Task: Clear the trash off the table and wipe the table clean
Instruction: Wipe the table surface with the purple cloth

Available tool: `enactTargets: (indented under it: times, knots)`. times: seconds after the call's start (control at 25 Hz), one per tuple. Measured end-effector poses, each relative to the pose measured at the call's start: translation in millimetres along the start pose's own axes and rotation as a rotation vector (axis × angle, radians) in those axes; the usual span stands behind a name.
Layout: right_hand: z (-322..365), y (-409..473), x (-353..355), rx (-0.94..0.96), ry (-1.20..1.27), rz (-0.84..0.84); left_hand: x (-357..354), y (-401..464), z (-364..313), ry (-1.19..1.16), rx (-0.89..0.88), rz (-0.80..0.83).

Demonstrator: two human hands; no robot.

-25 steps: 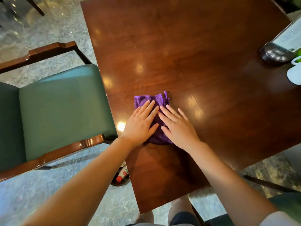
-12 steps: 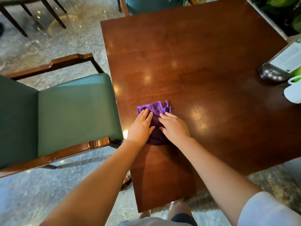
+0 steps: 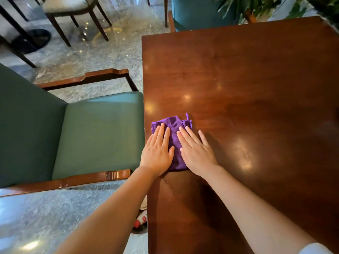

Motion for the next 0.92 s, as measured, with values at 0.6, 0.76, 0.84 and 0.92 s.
enactTargets:
  times: [0.6, 0.76, 0.84, 0.92]
  knots:
    - [-17.0, 97.6, -15.5, 0.034, -0.036, -0.069, 12.5, 78.5, 51.9, 0.031, -0.028, -0.017]
    - [-14.5, 102.6, -3.2, 0.024, -0.118, -0.008, 20.6, 82.7, 48.5, 0.143, 0.013, 0.037]
    - [-11.8, 98.1, 9.5, 0.029, -0.144, 0.008, 26.0, 78.1, 39.9, 0.192, 0.070, 0.068]
    - [-12.9, 86.7, 28.5, 0.038, -0.144, -0.008, 36.4, 68.7, 26.6, 0.157, 0.106, 0.070]
Point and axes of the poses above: each hand's wrist, its own y-axis towards the middle knuckle, its own x-axis out of the back of the hand, z = x × y, the point moved 1 cm from there along y, towards the middle knuckle, and after that the axes turned 10 degrees about -y, right-handed, at the moved point
